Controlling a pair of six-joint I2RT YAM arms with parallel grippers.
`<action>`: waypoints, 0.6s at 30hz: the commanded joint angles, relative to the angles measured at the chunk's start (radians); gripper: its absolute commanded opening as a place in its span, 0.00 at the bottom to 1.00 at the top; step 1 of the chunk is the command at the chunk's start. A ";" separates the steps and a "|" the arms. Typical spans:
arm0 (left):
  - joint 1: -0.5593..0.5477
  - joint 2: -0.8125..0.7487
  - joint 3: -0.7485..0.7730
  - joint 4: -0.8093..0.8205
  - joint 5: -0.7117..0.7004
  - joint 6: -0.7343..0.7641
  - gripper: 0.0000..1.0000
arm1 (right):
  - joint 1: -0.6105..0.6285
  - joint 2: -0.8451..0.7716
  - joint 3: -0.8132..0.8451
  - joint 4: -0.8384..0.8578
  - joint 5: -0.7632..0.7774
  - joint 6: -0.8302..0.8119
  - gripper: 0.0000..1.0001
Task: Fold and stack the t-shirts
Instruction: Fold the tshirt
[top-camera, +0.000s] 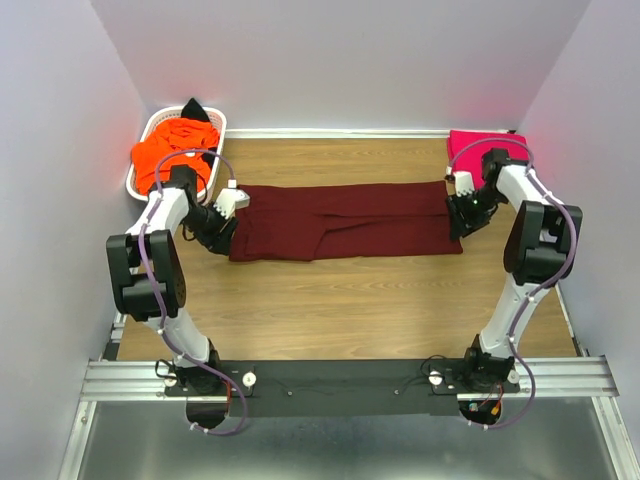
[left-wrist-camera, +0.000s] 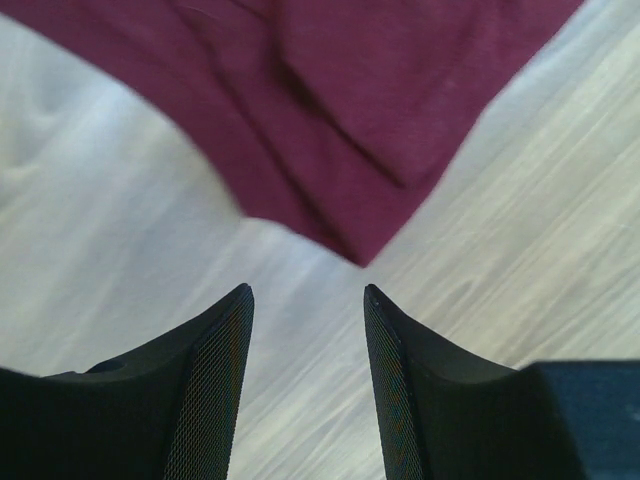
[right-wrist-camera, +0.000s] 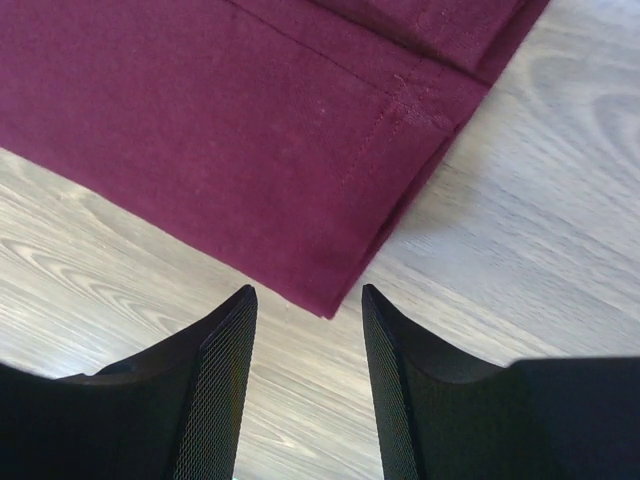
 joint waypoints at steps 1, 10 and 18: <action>0.001 -0.001 -0.044 0.058 0.088 -0.043 0.56 | -0.014 0.044 -0.014 -0.017 -0.039 0.053 0.54; -0.001 0.028 -0.098 0.111 0.097 -0.047 0.56 | -0.014 0.098 -0.039 0.025 -0.005 0.076 0.54; -0.001 0.080 -0.108 0.085 0.140 -0.021 0.19 | -0.014 0.121 -0.057 0.037 0.023 0.078 0.27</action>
